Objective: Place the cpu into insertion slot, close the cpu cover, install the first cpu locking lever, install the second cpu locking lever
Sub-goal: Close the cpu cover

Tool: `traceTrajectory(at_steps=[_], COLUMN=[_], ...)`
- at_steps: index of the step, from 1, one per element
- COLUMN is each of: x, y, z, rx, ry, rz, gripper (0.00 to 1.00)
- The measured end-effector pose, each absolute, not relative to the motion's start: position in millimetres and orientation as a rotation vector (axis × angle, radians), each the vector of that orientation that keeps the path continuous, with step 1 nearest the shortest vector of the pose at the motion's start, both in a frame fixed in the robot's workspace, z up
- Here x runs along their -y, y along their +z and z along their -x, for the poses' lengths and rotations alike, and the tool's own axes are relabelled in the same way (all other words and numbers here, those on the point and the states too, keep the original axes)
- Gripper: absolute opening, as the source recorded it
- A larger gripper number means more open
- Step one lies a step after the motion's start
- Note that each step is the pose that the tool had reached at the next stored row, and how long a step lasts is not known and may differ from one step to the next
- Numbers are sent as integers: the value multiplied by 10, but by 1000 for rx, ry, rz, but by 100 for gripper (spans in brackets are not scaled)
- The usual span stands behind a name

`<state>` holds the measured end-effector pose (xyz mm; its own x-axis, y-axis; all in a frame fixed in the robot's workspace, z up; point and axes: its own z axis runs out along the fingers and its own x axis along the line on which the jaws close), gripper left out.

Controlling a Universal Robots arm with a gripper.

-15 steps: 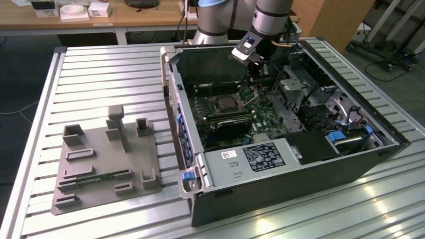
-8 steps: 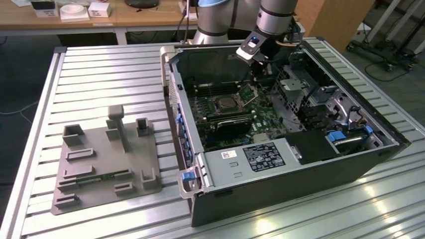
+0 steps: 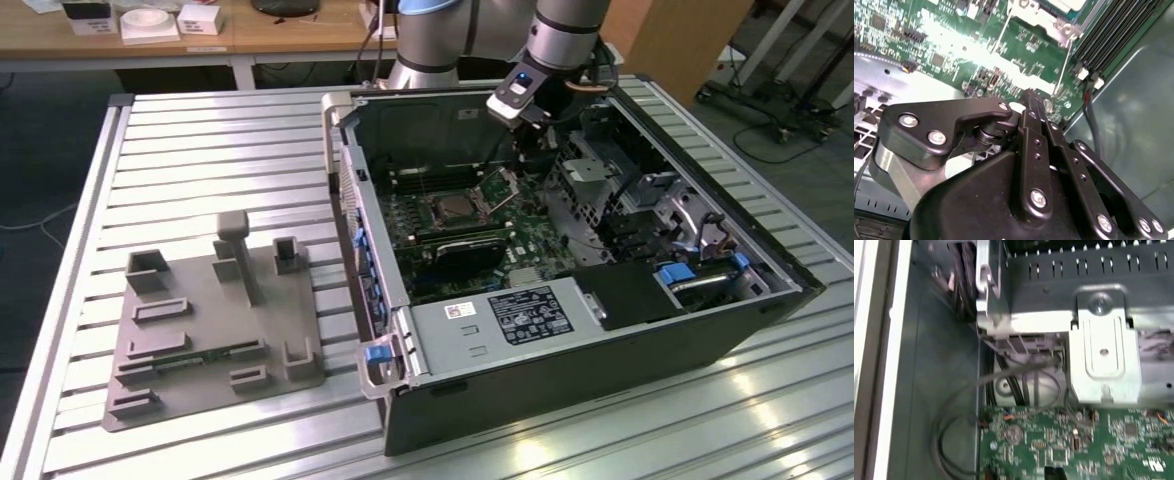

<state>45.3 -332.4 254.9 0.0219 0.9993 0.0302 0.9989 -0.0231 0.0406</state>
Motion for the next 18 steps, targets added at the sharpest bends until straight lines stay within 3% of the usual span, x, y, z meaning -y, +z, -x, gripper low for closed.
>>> traceTrajectory(at_steps=[18], x=[3352], y=[2424], z=[-502], rx=[-2189], ry=[78], rz=[-2245], gripper=[11])
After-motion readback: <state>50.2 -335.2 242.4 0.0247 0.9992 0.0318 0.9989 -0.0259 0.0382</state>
